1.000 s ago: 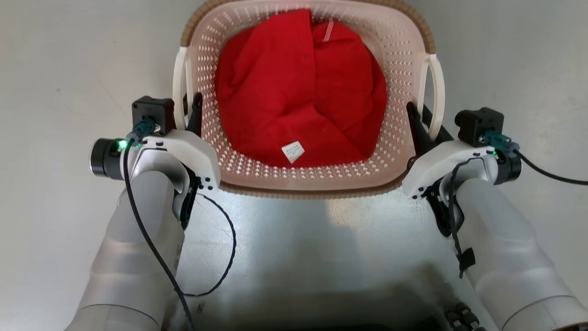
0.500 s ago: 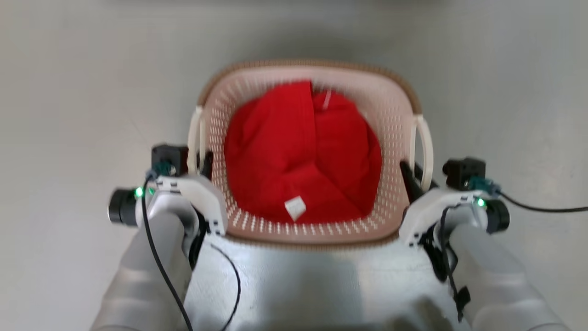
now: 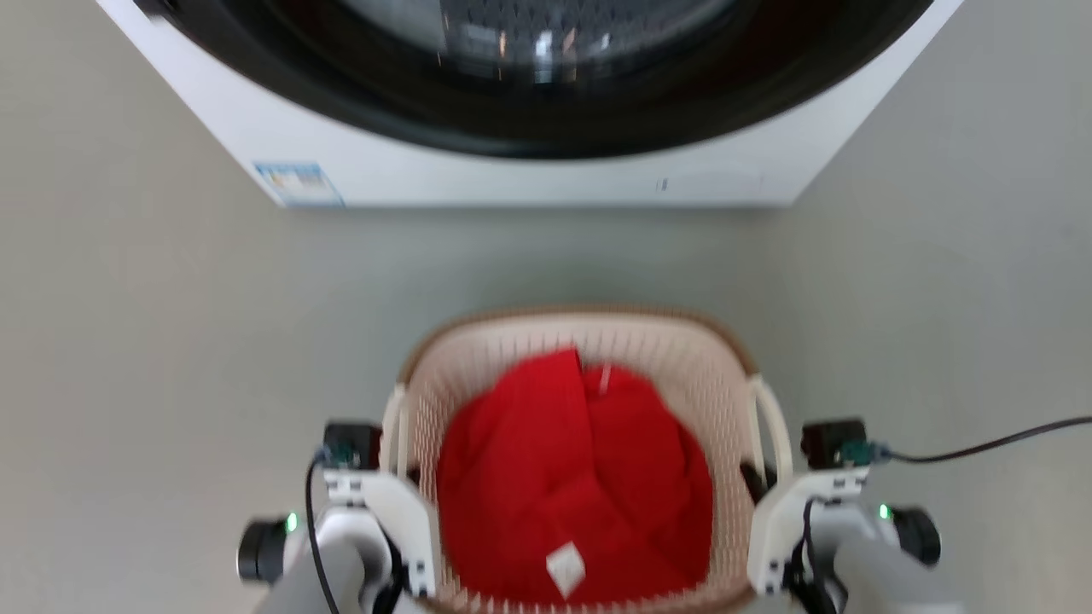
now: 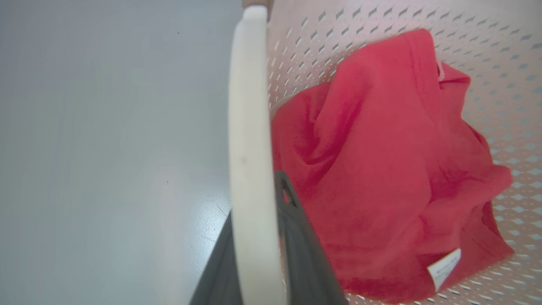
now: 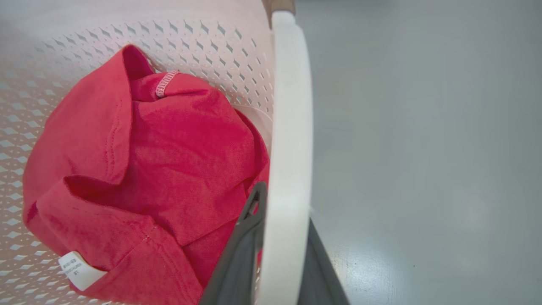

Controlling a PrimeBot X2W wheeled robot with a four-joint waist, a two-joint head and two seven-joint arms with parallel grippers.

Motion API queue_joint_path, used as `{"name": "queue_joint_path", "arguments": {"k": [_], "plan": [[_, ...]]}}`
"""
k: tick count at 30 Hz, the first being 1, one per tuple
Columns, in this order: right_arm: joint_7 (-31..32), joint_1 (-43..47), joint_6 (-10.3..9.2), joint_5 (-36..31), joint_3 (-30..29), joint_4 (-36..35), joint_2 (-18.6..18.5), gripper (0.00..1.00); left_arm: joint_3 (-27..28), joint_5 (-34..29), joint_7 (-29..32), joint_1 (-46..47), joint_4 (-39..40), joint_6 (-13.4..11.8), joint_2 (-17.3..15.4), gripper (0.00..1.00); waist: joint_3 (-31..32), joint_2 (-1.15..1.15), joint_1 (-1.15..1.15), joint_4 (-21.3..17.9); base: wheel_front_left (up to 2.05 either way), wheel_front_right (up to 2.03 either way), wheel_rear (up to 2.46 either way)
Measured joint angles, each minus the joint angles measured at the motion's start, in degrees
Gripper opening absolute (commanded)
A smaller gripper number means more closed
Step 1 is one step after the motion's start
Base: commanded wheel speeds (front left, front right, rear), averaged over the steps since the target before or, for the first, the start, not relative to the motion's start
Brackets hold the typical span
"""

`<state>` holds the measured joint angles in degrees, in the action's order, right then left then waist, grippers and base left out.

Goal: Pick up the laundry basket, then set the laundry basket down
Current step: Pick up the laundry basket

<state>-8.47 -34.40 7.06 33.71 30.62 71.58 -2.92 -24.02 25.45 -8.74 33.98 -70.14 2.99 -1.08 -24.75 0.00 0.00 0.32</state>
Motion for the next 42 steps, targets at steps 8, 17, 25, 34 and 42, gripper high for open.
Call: {"name": "queue_joint_path", "arguments": {"k": [8, 17, 25, 34, 42], "plan": [[7.3, 7.5, 0.00, 3.5, 5.2, 0.6, 0.2, 0.00, -6.5, 7.1, 6.3, -8.7, 0.2, -2.3, -0.1, 0.00, 13.5, 0.00, 0.00, -0.4, 0.00, 0.00, 0.00], [10.7, 10.3, -0.02, 5.3, 8.9, 0.0, 0.0, 0.00, -11.4, 11.2, 8.4, -12.2, 0.6, -4.1, -0.6, 0.00, 25.9, 0.00, 0.00, -1.4, 0.00, 0.00, 0.00], [12.0, 10.3, -0.03, 6.3, 10.6, 0.3, -0.1, 0.00, -15.0, 13.6, 9.9, -12.5, 0.8, -4.6, -0.9, 0.00, 30.3, 0.00, -0.01, -3.4, 0.00, 0.00, 0.00], [12.0, 10.3, -0.03, 6.9, 11.3, 1.0, -0.1, 0.00, -17.8, 16.0, 10.3, -12.4, 0.9, -5.1, -0.8, 0.00, 30.8, 0.00, 0.00, -4.3, 0.00, 0.00, 0.00], [11.7, 9.3, -0.03, 7.5, 11.4, 1.5, 0.0, 0.00, -19.1, 17.0, 10.1, -10.9, -0.5, -5.3, -0.7, 0.00, 29.9, 0.00, 0.00, -3.8, 0.00, 0.00, 0.00]]}}
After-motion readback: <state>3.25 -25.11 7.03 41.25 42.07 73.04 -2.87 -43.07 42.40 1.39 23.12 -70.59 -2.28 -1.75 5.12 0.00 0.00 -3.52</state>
